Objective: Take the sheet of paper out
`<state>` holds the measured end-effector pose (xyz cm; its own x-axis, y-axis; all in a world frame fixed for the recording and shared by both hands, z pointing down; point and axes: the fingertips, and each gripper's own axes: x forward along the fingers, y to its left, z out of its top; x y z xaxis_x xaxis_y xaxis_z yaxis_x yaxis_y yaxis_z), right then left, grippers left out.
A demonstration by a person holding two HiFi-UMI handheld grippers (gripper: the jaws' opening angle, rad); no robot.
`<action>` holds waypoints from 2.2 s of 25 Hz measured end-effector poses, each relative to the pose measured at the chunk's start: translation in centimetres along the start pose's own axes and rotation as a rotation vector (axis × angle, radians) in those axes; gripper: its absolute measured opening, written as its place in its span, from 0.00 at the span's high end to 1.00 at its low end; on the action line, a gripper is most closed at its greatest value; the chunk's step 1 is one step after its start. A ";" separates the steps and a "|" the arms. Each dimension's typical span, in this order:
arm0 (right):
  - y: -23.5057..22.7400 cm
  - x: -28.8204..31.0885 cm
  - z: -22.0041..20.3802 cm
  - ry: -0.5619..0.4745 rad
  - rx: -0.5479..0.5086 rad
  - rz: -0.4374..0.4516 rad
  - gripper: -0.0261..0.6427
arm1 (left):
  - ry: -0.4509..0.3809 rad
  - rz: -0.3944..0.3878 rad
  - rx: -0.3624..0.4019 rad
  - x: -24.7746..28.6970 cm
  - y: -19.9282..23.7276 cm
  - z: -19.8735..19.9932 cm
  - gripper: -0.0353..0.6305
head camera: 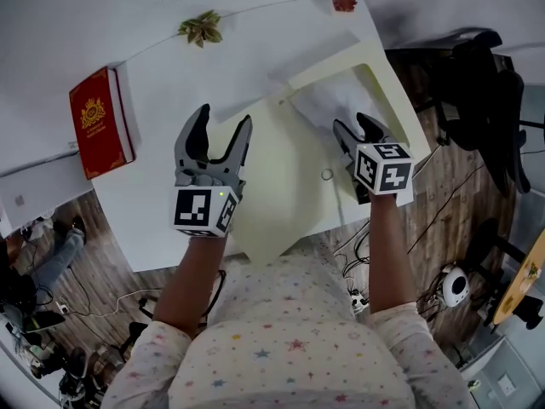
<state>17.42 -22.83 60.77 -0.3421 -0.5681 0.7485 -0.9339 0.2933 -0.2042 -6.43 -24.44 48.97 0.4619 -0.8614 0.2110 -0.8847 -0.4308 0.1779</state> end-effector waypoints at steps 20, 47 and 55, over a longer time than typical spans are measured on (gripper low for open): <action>-1.1 2.9 -2.3 0.109 -0.005 -0.064 0.67 | 0.069 -0.025 -0.037 0.2 -0.4 -2.8 0.51; -1.1 2.6 -2.3 0.149 -0.114 -0.104 0.92 | 0.057 0.010 -0.031 -0.9 -0.2 -2.4 0.51; -0.2 1.7 -2.0 0.141 -0.109 -0.065 0.93 | 0.042 0.027 -0.025 -1.7 0.1 -1.7 0.51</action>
<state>17.17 -22.36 63.34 -0.2568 -0.4774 0.8404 -0.9343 0.3452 -0.0893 -7.23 -22.54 50.21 0.4408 -0.8602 0.2562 -0.8952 -0.4005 0.1957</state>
